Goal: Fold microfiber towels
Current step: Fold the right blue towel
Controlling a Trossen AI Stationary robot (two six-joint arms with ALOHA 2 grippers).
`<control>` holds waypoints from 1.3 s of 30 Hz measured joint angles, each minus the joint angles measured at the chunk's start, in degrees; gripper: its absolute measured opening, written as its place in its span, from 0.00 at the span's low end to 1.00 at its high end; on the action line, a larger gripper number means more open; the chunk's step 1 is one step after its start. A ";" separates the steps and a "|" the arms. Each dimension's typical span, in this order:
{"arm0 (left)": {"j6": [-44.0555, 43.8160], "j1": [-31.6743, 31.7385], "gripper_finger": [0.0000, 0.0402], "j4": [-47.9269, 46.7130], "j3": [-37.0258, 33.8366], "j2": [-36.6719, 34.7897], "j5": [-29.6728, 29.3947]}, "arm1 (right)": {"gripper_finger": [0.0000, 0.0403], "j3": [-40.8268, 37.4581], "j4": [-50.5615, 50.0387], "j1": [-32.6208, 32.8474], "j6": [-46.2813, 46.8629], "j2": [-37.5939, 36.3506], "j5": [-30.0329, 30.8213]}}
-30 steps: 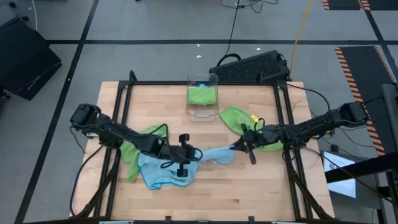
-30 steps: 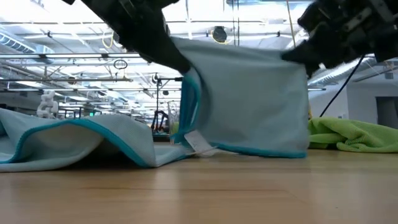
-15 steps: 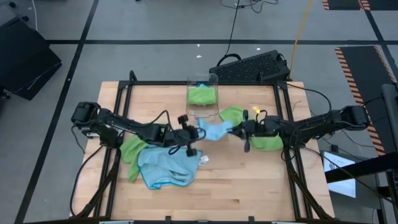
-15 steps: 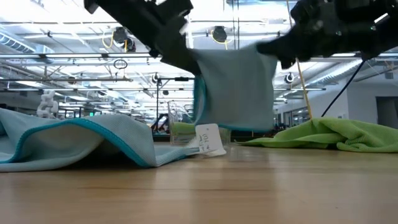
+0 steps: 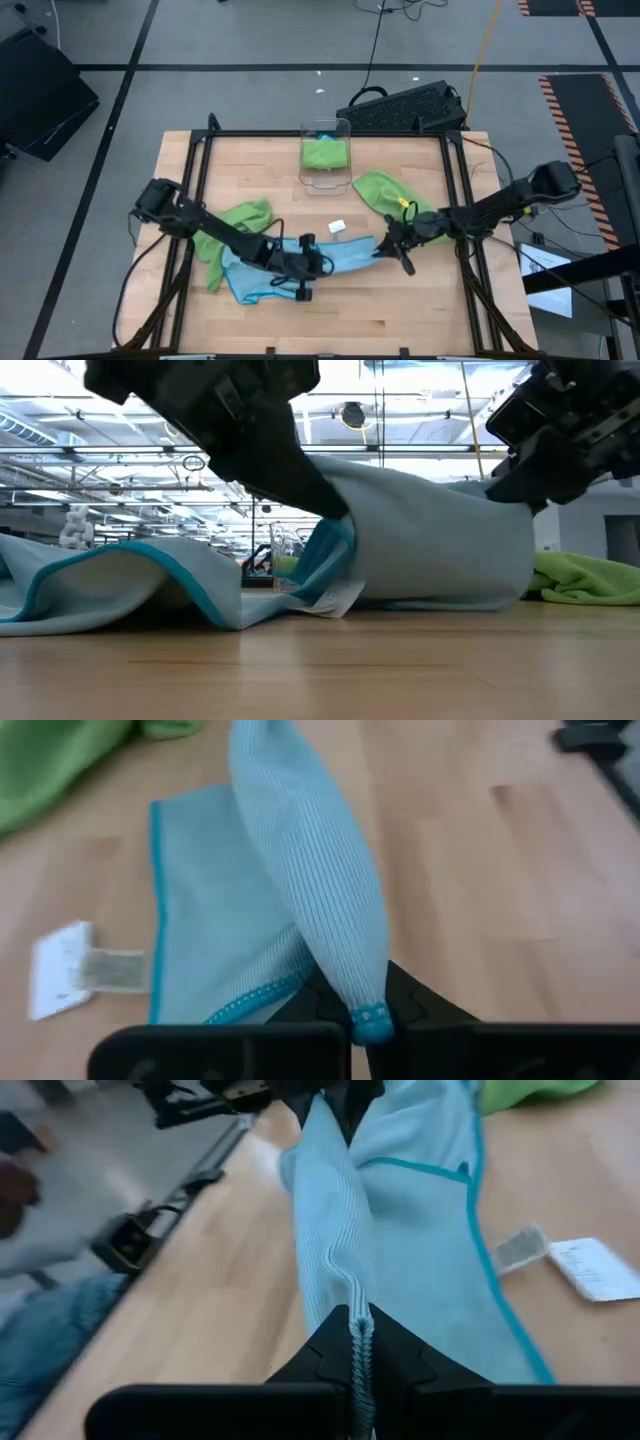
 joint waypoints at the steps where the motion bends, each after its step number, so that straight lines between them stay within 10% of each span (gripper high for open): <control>1: -0.69 -0.55 0.02 0.33 0.00 0.51 0.08 | 0.02 0.00 1.59 0.93 1.42 1.28 0.00; 17: -10.09 -2.19 0.01 -8.95 -0.02 1.32 -0.88 | 0.03 2.64 19.74 6.27 14.74 23.94 4.75; 24: -10.92 0.00 0.06 -10.84 -0.02 1.32 -3.82 | 0.03 3.23 19.58 5.08 13.51 23.63 6.13; 33: -8.89 -3.30 0.03 -4.57 0.00 1.30 9.93 | 0.03 3.28 16.49 7.87 16.35 19.46 -1.43; 39: -5.42 -1.71 0.02 -5.75 0.00 1.30 6.84 | 0.03 3.21 15.81 6.20 15.74 19.43 4.82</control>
